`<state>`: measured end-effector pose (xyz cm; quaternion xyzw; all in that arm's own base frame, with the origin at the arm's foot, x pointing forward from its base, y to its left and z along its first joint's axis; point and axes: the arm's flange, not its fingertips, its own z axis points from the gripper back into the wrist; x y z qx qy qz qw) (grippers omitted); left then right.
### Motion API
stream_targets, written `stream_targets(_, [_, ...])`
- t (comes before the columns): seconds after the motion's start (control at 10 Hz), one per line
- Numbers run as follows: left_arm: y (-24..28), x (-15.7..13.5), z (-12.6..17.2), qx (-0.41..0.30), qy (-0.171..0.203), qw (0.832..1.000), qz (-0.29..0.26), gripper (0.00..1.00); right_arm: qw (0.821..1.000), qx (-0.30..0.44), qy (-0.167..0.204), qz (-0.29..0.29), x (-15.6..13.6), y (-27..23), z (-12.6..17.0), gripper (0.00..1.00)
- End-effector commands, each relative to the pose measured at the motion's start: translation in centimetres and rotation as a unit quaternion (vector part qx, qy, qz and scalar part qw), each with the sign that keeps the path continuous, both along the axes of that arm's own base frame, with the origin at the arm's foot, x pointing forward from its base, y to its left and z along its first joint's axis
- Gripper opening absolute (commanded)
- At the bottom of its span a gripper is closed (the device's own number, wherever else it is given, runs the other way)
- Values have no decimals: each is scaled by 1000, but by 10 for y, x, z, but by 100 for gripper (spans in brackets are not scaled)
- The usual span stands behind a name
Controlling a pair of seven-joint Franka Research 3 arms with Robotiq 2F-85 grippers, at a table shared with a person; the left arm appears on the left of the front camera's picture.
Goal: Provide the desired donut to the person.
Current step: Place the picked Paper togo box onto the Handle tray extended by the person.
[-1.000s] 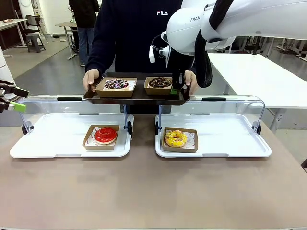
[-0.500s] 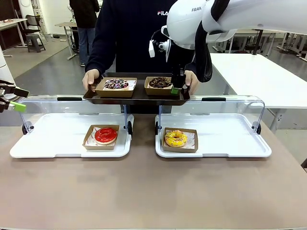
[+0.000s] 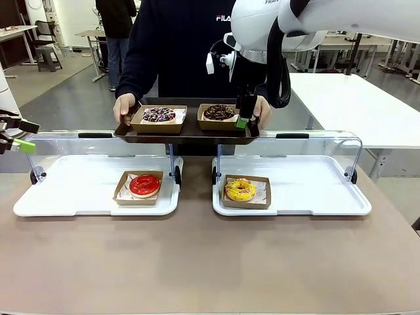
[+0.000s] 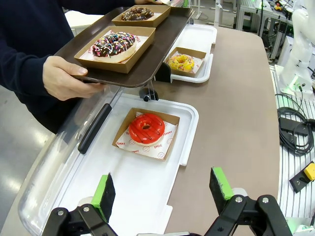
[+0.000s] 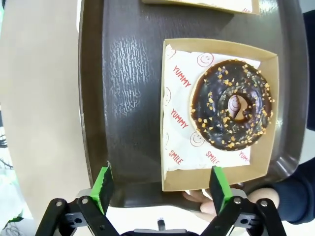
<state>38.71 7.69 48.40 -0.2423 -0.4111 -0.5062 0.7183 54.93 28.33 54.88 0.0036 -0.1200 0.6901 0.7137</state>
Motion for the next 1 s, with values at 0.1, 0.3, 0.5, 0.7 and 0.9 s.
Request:
stream_targets(0.1, [1, -1, 0, -3, -1, 1000, 0, 100, 1000, 25, 15, 11, 3, -4, 0, 100])
stream_targets(0.3, [1, -1, 0, -3, -1, 1000, 0, 100, 1000, 12, 6, -2, 1, -2, 0, 100])
stream_targets(0.5, [1, -1, 0, -3, -1, 1000, 0, 100, 1000, 12, 6, -2, 1, -2, 0, 100])
stream_targets(0.7, [1, -1, 0, -3, -1, 1000, 0, 100, 1000, 12, 6, -2, 1, -2, 0, 100])
stream_targets(0.9, [1, -1, 0, -3, -1, 1000, 0, 100, 1000, 12, 6, -2, 1, -2, 0, 100])
